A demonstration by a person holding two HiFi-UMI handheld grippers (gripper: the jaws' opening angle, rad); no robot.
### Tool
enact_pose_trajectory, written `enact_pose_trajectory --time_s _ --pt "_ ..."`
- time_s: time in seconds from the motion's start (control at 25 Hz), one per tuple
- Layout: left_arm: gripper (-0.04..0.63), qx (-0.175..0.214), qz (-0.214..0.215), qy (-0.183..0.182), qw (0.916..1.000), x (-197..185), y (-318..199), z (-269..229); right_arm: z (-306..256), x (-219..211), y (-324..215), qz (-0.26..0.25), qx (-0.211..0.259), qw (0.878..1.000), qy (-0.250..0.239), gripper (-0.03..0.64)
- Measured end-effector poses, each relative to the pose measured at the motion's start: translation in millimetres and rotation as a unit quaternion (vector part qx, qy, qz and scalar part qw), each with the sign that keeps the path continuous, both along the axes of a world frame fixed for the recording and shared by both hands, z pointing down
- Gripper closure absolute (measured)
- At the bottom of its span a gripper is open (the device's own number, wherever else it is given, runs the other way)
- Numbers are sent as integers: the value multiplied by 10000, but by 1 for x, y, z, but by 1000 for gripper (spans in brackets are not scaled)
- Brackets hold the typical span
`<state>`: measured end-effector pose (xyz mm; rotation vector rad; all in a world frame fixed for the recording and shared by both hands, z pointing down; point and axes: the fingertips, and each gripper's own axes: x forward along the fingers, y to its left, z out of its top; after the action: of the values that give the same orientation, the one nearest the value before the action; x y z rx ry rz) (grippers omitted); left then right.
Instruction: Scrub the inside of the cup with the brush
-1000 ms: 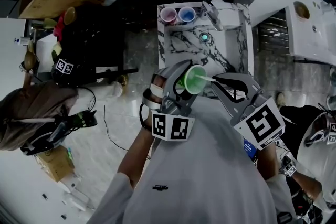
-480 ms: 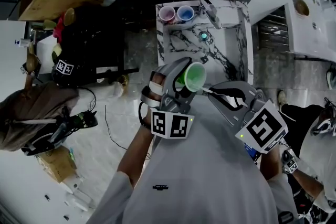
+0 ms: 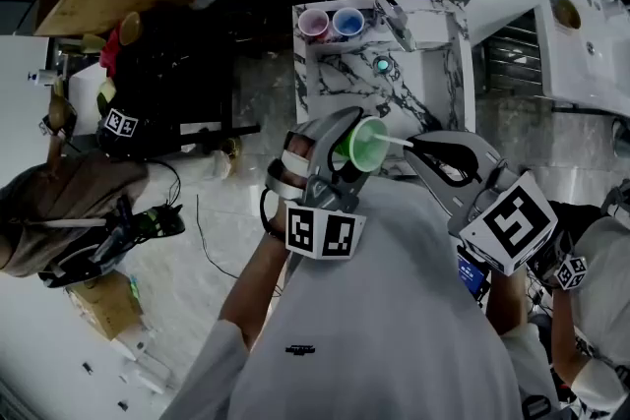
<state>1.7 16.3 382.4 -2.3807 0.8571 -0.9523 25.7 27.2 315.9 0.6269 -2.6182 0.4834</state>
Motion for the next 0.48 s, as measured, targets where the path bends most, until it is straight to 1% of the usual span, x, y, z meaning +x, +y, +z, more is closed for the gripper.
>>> enact_pose_trajectory --time_s 0.16,0.32,0.4,0.48 --pt "305 -6 -38 5 10000 -3 -3 0 5 14 -2 37 85 9996 275 592" --pt "305 39 -53 -51 10000 -5 -7 -1 18 18 14 -311 -65 9978 587 594" --pt "305 63 -29 -112 9999 -5 -8 0 19 14 24 -518 -144 9969 567 594" --pt "305 58 -5 -143 9999 -5 -8 2 14 9 32 -673 -215 9967 409 594"
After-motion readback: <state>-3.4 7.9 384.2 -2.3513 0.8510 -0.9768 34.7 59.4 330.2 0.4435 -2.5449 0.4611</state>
